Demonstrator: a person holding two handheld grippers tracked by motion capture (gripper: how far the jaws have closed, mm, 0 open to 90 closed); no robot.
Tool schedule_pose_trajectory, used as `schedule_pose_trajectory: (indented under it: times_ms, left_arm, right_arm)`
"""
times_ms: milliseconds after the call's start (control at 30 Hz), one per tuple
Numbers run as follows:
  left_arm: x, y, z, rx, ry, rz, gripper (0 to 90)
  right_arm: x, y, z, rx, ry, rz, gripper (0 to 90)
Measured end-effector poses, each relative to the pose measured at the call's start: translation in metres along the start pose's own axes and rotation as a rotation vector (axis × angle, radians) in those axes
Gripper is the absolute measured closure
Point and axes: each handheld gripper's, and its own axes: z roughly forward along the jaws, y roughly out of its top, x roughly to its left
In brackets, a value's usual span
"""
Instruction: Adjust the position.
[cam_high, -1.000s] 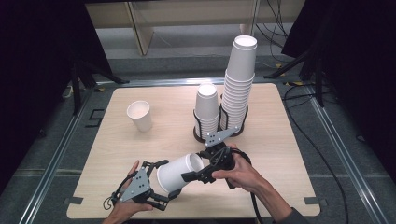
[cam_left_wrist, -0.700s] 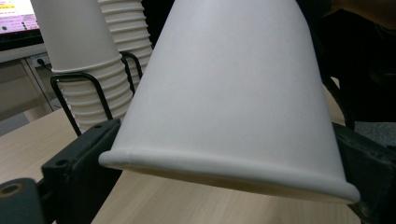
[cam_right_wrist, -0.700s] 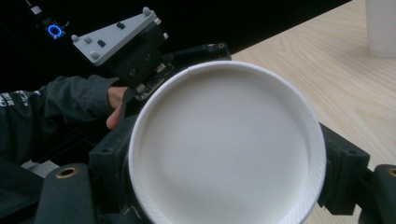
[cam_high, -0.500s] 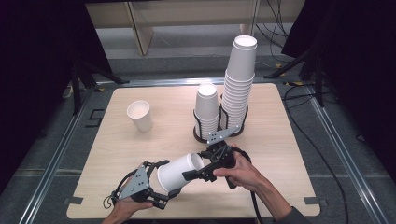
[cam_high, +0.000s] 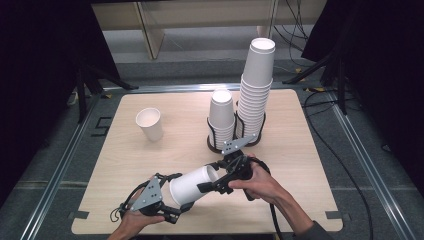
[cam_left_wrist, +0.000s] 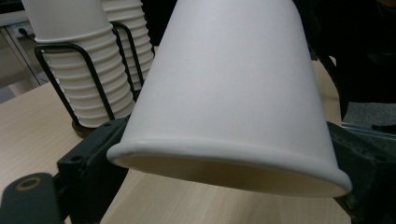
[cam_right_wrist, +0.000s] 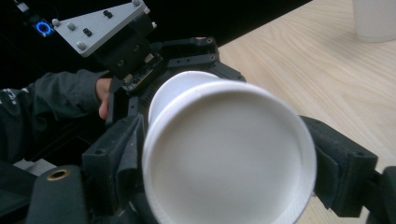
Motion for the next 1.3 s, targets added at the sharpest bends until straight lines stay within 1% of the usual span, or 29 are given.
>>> schedule_pose_trajectory:
  times_ms: [33, 67, 100, 133, 167, 233, 267, 300, 333, 367, 467, 500, 533, 567, 600, 633, 700, 767, 800, 833, 900, 933, 1033, 1100, 1167, 1200, 1233, 1267, 1300]
  left_arm:
    - [-0.001, -0.001, 0.002, -0.006, -0.001, -0.015, 10.3]
    - [-0.001, -0.001, 0.002, 0.017, 0.001, -0.008, 10.4]
    - [-0.001, -0.002, 0.004, 0.014, -0.007, -0.017, 10.5]
    - [-0.001, -0.002, 0.004, 0.014, -0.007, -0.017, 10.5]
    - [-0.001, -0.002, 0.004, 0.041, -0.012, -0.014, 10.5]
    - [0.0, -0.003, 0.006, 0.091, -0.027, -0.002, 10.5]
    - [0.0, -0.003, 0.007, 0.098, -0.029, -0.001, 10.5]
    - [0.0, -0.003, 0.006, 0.131, -0.027, 0.012, 10.5]
    - [0.0, -0.003, 0.007, 0.14, -0.037, 0.006, 10.5]
    - [-0.001, -0.003, 0.008, 0.156, -0.032, 0.013, 10.5]
    - [-0.001, -0.004, 0.009, 0.202, -0.045, 0.025, 10.5]
    - [-0.001, -0.004, 0.009, 0.202, -0.045, 0.025, 10.5]
    - [-0.001, -0.004, 0.01, 0.225, -0.049, 0.039, 10.5]
    - [-0.001, -0.004, 0.01, 0.225, -0.049, 0.039, 10.5]
    - [-0.003, -0.004, 0.01, 0.235, -0.042, 0.038, 10.5]
    - [-0.004, -0.003, 0.01, 0.254, -0.05, 0.052, 10.6]
    - [-0.004, -0.003, 0.011, 0.252, -0.064, 0.054, 10.6]
    - [-0.005, -0.001, 0.01, 0.27, -0.073, 0.073, 10.6]
    - [-0.005, -0.002, 0.01, 0.266, -0.08, 0.077, 10.6]
    - [-0.005, -0.001, 0.009, 0.281, -0.069, 0.1, 10.6]
    - [-0.005, 0.0, 0.009, 0.297, -0.076, 0.105, 10.6]
    - [-0.005, -0.001, 0.009, 0.292, -0.086, 0.115, 10.6]
    - [-0.007, 0.0, 0.009, 0.301, -0.087, 0.115, 10.6]
    - [-0.007, 0.0, 0.01, 0.301, -0.094, 0.127, 10.6]
    - [-0.01, 0.0, 0.01, 0.315, -0.088, 0.133, 10.6]
    - [-0.01, 0.0, 0.01, 0.324, -0.1, 0.134, 10.6]
    - [-0.01, 0.0, 0.011, 0.32, -0.098, 0.141, 10.6]
    - [-0.011, 0.0, 0.012, 0.317, -0.103, 0.137, 10.6]
    - [-0.01, 0.0, 0.011, 0.326, -0.106, 0.148, 10.6]
  right_arm:
    - [0.001, 0.001, -0.002, 0.012, -0.039, -0.008, 17.3]
    - [0.003, 0.002, -0.004, 0.04, -0.064, -0.017, 16.7]
    - [0.003, 0.004, -0.006, 0.052, -0.094, -0.055, 16.6]
    - [0.005, 0.005, -0.008, 0.067, -0.119, -0.073, 16.4]
    - [0.008, 0.007, -0.01, 0.083, -0.143, -0.103, 16.2]
    - [0.015, 0.01, -0.014, 0.126, -0.21, -0.17, 16.5]
    - [0.019, 0.012, -0.015, 0.156, -0.228, -0.219, 17.3]
    - [0.022, 0.014, -0.016, 0.187, -0.26, -0.271, 17.3]
    - [0.027, 0.015, -0.015, 0.216, -0.282, -0.301, 17.1]
    - [0.031, 0.015, -0.014, 0.25, -0.305, -0.341, 17.3]
    - [0.043, 0.014, -0.005, 0.346, -0.33, -0.381, 17.7]
    - [0.043, 0.014, -0.005, 0.346, -0.33, -0.381, 17.7]
    - [0.047, 0.011, 0.003, 0.399, -0.339, -0.415, 17.8]
    - [0.047, 0.011, 0.003, 0.399, -0.339, -0.415, 17.8]
    - [0.047, 0.011, 0.007, 0.422, -0.342, -0.454, 17.9]
    - [0.047, 0.007, 0.016, 0.47, -0.346, -0.495, 19.2]
    - [0.046, 0.005, 0.022, 0.511, -0.352, -0.526, 19.3]
    - [0.046, 0.002, 0.029, 0.543, -0.35, -0.531, 19.3]
    - [0.046, 0.001, 0.032, 0.561, -0.347, -0.542, 19.3]
    - [0.046, 0.0, 0.035, 0.576, -0.35, -0.559, 19.1]
    - [0.047, -0.001, 0.039, 0.607, -0.343, -0.602, 18.7]
    - [0.047, -0.002, 0.042, 0.621, -0.35, -0.608, 18.6]
    - [0.046, -0.004, 0.046, 0.641, -0.351, -0.618, 18.6]
    - [0.042, -0.007, 0.052, 0.665, -0.345, -0.641, 18.5]
    - [0.042, -0.009, 0.055, 0.678, -0.34, -0.628, 18.9]
    - [0.043, -0.011, 0.056, 0.688, -0.35, -0.607, 19.1]
    - [0.041, -0.011, 0.057, 0.69, -0.329, -0.644, 19.3]
    - [0.041, -0.012, 0.059, 0.696, -0.327, -0.637, 19.5]
    - [0.04, -0.012, 0.059, 0.701, -0.32, -0.649, 19.6]
